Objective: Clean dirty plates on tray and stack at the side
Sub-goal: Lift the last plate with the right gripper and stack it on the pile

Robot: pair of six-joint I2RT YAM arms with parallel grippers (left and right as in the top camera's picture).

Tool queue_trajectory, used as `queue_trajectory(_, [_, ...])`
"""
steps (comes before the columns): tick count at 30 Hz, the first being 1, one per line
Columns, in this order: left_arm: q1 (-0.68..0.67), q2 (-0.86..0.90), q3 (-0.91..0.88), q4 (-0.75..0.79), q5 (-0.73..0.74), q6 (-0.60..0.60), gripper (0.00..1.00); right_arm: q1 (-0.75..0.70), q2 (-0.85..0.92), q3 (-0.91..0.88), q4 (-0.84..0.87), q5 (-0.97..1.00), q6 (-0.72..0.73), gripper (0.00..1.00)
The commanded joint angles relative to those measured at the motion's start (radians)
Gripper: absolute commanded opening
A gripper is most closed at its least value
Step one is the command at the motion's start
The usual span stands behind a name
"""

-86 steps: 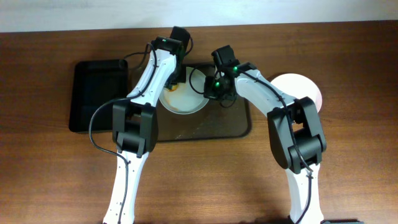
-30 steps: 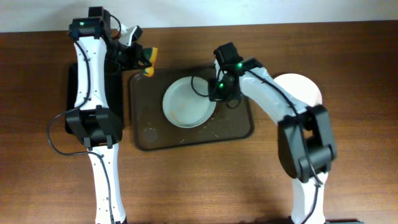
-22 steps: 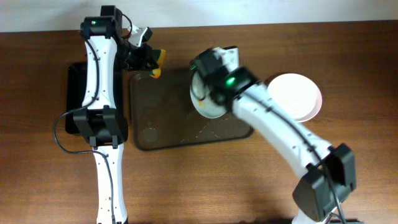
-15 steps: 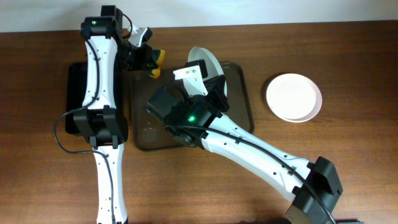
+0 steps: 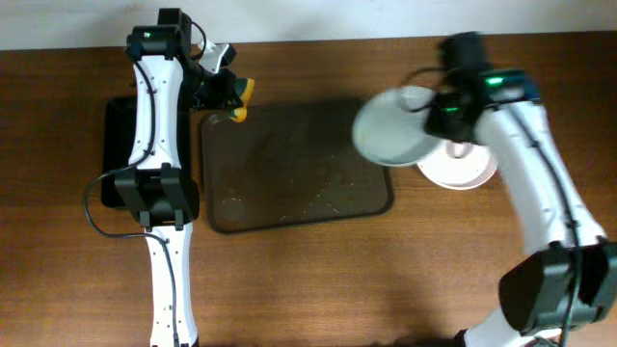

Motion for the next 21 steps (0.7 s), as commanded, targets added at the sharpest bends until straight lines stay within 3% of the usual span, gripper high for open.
queue_trajectory(1, [-0.004,-0.005,0.009,0.010,-0.011,-0.010,0.00,-0.194,-0.028,-0.036,-0.011,-0.087,-0.022,0.04])
queue_trajectory(4, [-0.004,-0.005,0.009,0.023,-0.011,-0.009,0.00,-0.310,-0.003,-0.174,0.156,-0.117,-0.021,0.04])
queue_trajectory(8, [-0.004,-0.005,0.009,0.025,-0.011,-0.010,0.01,-0.319,0.003,-0.353,0.367,-0.064,0.028,0.04])
queue_trajectory(12, [-0.004,-0.005,0.009,0.025,-0.011,-0.010,0.00,-0.319,0.036,-0.411,0.436,-0.063,0.040,0.04])
queue_trajectory(14, [-0.004,-0.005,0.009,0.025,-0.011,-0.010,0.00,-0.319,0.046,-0.410,0.471,-0.085,0.038,0.55])
queue_trajectory(15, [-0.004,-0.005,0.009,0.025,-0.011,-0.010,0.00,-0.317,0.046,-0.400,0.481,-0.133,0.007,0.66])
queue_trajectory(18, [-0.004,-0.005,0.009,0.025,-0.011,-0.009,0.00,-0.264,0.016,-0.305,0.441,-0.288,-0.143,0.73])
queue_trajectory(20, [-0.009,-0.005,0.009,0.026,-0.012,-0.009,0.01,-0.134,0.001,-0.242,0.438,-0.367,-0.268,0.72])
queue_trajectory(21, [-0.014,-0.005,0.009,0.030,-0.013,-0.010,0.00,-0.065,0.005,-0.242,0.462,-0.366,-0.301,0.67])
